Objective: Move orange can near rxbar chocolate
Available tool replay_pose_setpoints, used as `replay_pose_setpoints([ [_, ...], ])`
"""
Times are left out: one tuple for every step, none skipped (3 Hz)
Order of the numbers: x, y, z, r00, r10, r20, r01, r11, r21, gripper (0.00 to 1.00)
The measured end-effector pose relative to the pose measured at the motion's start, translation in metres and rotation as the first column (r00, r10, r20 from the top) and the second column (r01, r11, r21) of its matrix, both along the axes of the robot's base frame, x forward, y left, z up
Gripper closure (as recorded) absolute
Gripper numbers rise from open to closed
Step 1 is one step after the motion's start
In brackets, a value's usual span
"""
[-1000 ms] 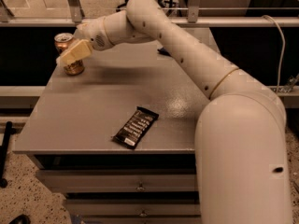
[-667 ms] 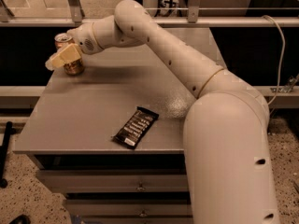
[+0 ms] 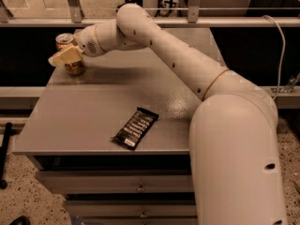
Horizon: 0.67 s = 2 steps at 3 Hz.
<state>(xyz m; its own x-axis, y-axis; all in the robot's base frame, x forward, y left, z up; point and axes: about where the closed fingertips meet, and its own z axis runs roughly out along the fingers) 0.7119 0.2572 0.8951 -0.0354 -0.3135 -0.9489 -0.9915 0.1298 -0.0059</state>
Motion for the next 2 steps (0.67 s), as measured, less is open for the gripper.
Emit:
replay_pose_setpoints([
  [0.002,-0.044,0.011,0.9968,-0.075,0.030,0.075,0.997,-0.017,0.72],
  [-0.007,-0.110,0.033,0.9843,-0.165,0.063,0.167,0.986,-0.030,0.96],
])
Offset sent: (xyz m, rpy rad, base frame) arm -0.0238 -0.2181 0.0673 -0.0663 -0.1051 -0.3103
